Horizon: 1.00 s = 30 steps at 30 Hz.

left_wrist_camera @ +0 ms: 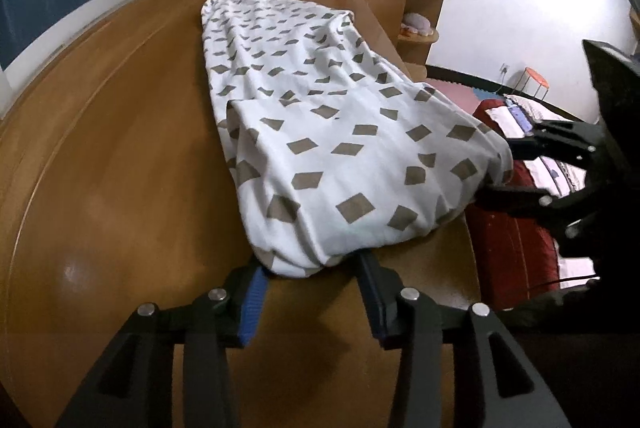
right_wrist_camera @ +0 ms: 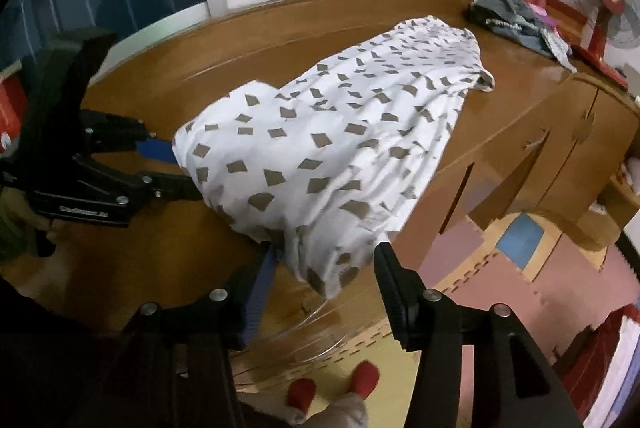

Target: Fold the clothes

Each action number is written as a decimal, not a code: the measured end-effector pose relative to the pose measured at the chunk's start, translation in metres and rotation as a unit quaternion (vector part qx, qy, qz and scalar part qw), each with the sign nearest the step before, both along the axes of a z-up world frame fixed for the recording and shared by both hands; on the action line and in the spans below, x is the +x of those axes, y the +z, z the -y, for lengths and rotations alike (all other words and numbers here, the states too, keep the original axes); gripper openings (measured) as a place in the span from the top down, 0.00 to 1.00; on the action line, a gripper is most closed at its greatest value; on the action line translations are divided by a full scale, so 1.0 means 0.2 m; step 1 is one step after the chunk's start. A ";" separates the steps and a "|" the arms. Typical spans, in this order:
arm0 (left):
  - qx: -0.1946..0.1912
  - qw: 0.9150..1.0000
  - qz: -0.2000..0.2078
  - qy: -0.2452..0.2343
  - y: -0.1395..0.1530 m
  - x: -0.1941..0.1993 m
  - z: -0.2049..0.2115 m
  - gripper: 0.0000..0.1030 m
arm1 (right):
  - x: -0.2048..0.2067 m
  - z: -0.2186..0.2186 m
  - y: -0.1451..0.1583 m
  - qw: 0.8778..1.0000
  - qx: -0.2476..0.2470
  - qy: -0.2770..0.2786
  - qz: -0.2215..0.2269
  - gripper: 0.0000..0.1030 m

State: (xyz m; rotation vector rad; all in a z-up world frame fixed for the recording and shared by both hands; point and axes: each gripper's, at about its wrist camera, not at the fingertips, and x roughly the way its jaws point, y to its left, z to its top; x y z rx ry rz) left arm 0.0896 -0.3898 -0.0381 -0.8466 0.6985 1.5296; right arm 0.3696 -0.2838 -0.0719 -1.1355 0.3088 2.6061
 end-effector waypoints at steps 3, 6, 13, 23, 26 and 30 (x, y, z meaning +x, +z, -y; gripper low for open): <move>0.018 1.000 0.008 -0.007 -0.01 0.02 0.01 0.62 | -0.06 0.04 -0.03 1.000 0.023 0.004 0.005 0.63; 0.036 0.998 0.041 -0.003 0.00 -0.01 0.02 0.73 | -0.07 0.03 -0.02 1.000 0.006 -0.007 0.008 0.71; 0.097 0.991 0.091 0.009 0.15 -0.05 0.06 0.77 | 0.00 -0.03 0.23 0.998 -0.035 -0.029 -0.041 0.80; 0.156 0.980 0.108 0.055 0.28 -0.19 -0.10 0.77 | -0.13 -0.22 0.43 0.995 -0.060 -0.014 -0.084 0.83; 0.162 0.979 0.103 0.068 0.31 -0.24 -0.20 0.77 | -0.18 -0.33 0.46 0.993 -0.067 -0.011 -0.097 0.83; 0.160 0.979 0.090 0.083 0.33 -0.32 -0.36 0.77 | -0.28 -0.52 0.46 0.991 -0.080 -0.014 -0.106 0.84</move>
